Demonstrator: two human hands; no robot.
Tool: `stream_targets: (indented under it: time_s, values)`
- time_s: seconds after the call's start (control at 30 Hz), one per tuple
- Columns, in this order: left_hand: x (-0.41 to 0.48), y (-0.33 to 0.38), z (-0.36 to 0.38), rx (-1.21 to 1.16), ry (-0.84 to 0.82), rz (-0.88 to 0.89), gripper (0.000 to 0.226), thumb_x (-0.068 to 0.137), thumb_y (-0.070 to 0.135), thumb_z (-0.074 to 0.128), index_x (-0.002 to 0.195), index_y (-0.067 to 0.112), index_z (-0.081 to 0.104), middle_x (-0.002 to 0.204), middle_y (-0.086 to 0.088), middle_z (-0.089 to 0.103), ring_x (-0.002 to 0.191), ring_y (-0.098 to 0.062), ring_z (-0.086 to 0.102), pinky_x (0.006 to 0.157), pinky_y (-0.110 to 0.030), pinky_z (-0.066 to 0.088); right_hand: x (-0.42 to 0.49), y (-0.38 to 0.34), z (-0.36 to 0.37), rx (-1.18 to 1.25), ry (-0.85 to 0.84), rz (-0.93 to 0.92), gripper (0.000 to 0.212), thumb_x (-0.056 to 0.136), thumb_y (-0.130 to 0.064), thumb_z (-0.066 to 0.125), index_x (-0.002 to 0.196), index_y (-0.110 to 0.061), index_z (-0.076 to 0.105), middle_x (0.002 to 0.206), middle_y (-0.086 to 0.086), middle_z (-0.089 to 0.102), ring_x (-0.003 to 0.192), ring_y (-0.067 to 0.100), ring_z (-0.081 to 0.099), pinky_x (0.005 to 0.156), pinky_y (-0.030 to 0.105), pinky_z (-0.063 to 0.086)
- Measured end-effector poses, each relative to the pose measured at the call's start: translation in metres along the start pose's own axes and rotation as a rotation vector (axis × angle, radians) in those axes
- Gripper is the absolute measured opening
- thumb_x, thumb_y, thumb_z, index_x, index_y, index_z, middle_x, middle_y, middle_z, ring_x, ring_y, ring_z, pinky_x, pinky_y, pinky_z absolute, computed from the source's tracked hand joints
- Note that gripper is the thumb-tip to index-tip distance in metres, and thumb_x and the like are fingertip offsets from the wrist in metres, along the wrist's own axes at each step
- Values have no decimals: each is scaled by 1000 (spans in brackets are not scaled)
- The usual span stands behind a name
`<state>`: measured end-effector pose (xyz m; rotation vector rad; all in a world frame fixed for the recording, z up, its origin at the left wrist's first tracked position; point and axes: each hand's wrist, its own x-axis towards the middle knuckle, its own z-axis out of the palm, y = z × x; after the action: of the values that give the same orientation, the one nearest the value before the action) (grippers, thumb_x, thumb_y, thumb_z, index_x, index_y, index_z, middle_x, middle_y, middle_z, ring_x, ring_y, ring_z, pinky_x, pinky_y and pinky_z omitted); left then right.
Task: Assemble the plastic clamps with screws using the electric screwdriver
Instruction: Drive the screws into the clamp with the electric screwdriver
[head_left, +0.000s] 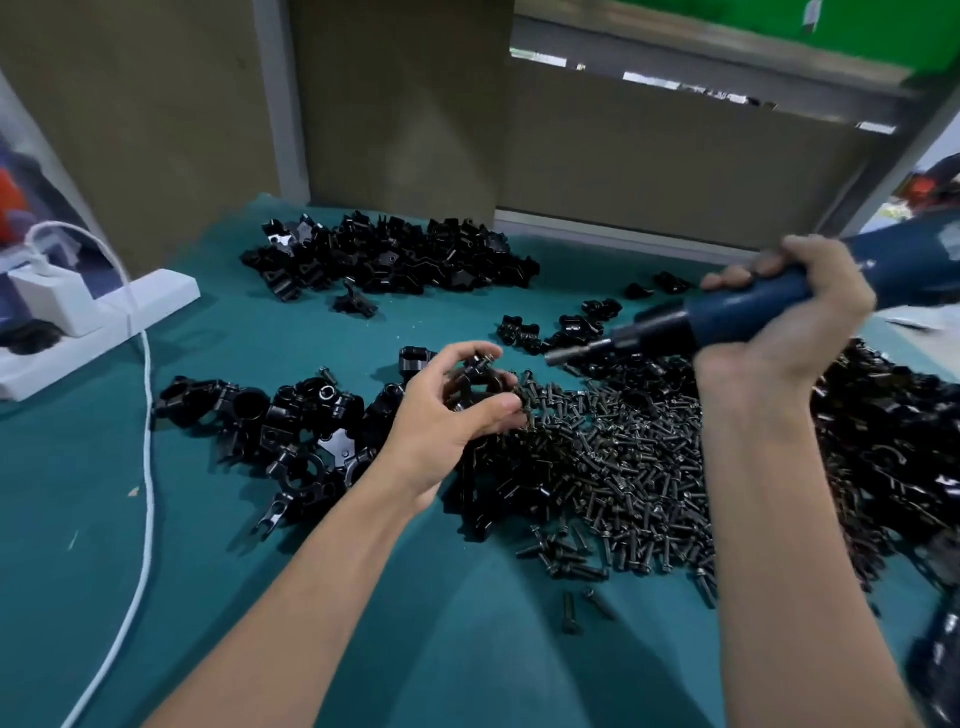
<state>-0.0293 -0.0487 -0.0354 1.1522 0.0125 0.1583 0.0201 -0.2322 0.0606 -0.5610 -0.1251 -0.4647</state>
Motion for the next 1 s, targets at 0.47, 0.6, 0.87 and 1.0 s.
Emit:
stream_targets:
  time_s: [0.47, 0.6, 0.87, 1.0]
  values:
    - [7, 15, -21, 158, -54, 26, 46, 80, -7, 73, 106, 31, 71, 109, -11, 69, 90, -31, 74, 80, -32, 59, 23, 46, 32, 116, 11, 353, 28, 85, -8, 51, 57, -13, 46, 52, -2, 41, 40, 14, 39, 46, 22, 37]
    - [7, 19, -27, 271, -104, 9, 47, 80, -8, 73, 111, 26, 67, 107, -12, 70, 91, -27, 74, 82, -32, 59, 26, 49, 26, 137, 6, 378, 35, 85, -9, 51, 50, -13, 49, 51, -2, 42, 40, 14, 39, 46, 22, 37]
    - [6, 25, -34, 438, -129, 24, 49, 79, -5, 75, 102, 38, 69, 102, -3, 75, 100, -23, 71, 89, -34, 58, 24, 60, 22, 148, 45, 431, 31, 84, -10, 49, 54, -14, 47, 50, -3, 42, 39, 13, 38, 45, 21, 36]
    - [6, 24, -33, 507, -125, 32, 48, 78, -1, 78, 103, 38, 68, 102, 0, 74, 98, -20, 71, 96, -40, 55, 25, 60, 20, 131, 56, 439, 27, 84, -10, 50, 58, -14, 44, 50, -3, 42, 39, 13, 38, 45, 21, 36]
